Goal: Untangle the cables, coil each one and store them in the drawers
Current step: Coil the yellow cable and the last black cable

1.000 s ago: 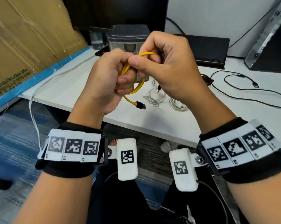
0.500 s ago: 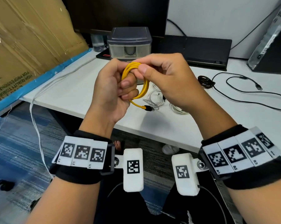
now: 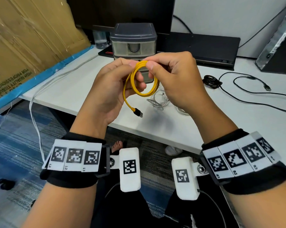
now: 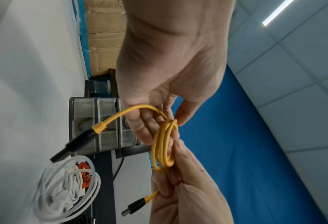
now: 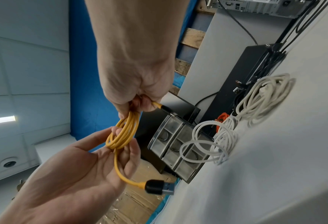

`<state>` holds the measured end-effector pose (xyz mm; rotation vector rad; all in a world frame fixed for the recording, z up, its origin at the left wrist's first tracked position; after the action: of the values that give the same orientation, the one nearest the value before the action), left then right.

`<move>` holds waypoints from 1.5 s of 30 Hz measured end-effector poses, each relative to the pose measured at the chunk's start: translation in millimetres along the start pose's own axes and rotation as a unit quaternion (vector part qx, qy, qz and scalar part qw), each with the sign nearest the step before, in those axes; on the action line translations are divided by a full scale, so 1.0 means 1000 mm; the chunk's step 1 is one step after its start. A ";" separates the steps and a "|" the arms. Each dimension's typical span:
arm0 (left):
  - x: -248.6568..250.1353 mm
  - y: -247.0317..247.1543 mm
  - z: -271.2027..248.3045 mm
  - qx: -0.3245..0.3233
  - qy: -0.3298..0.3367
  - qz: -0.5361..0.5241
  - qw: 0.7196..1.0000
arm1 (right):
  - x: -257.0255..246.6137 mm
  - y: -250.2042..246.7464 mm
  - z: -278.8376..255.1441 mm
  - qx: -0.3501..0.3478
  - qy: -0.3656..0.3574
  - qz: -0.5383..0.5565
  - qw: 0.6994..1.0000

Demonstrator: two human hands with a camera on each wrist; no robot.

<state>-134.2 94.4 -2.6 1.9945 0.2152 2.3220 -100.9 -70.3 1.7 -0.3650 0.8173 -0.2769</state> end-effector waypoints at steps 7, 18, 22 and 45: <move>0.013 0.001 0.000 -0.040 -0.042 -0.075 0.996 | -0.006 0.001 0.002 0.000 -0.018 0.003 1.000; 0.013 0.010 -0.005 0.023 0.042 0.051 0.998 | -0.019 -0.046 0.010 -0.169 0.030 -0.129 0.977; 0.017 0.012 -0.006 -0.004 0.055 0.030 0.998 | -0.019 -0.043 0.006 -0.169 -0.006 -0.167 0.971; 0.006 0.008 -0.008 -0.032 0.055 -0.118 0.991 | -0.014 -0.015 0.006 0.058 -0.080 -0.032 0.995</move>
<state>-143.0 87.1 3.5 1.7102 0.3579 2.2603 -106.5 -77.3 20.7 -0.3012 0.6295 -0.3489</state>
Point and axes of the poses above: each hand's wrist, its own z-axis towards the middle knuckle, its own y-axis out of the palm, x = y × z, the point moved 1 cm from there along z, towards the middle knuckle, and after that the axes turned 3 degrees about x, right-handed, at the moved point
